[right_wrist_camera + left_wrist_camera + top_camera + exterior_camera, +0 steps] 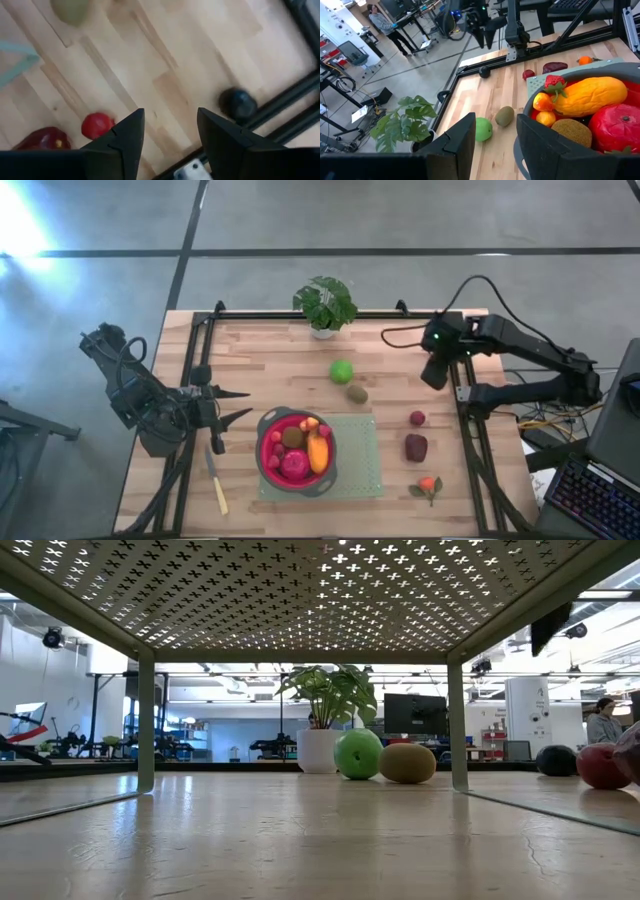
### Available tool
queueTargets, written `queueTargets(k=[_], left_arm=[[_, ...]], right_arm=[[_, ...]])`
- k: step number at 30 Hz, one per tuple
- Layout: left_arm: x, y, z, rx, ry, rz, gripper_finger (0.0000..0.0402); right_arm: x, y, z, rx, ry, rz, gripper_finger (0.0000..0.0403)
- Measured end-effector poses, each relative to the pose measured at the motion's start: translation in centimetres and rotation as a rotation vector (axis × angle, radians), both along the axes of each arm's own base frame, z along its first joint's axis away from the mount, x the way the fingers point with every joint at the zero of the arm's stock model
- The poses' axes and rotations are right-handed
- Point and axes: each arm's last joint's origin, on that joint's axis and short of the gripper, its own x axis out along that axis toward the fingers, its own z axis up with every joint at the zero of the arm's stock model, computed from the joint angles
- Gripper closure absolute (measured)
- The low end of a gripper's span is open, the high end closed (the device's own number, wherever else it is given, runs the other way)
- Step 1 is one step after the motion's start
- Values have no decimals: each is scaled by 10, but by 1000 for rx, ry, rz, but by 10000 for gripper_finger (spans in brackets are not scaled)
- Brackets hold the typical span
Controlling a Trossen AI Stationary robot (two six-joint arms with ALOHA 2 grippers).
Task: Pick & Place Fruit
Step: Put the kiwi into the red strainer
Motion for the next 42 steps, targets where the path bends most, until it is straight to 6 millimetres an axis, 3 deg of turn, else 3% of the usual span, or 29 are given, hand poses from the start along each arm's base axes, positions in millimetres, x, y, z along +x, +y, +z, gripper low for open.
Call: queueTargets(k=[6, 11, 19, 24, 30, 42], left_arm=[[0, 0, 0, 0, 0, 0, 252], [0, 0, 0, 0, 0, 0, 252], [0, 0, 0, 0, 0, 0, 252], [0, 0, 0, 0, 0, 0, 252], [0, 0, 0, 0, 0, 0, 252], [0, 0, 0, 0, 0, 0, 252]], right_arm=[[-16, 15, -22, 238, -81, -14, 204], [-13, 14, -27, 193, -157, -13, 195], [38, -7, -21, 57, -381, 103, 202], [79, -24, -25, 16, -375, 192, 196], [117, -32, -44, 20, -315, 276, 168], [149, -32, -95, 89, -170, 325, 97]])
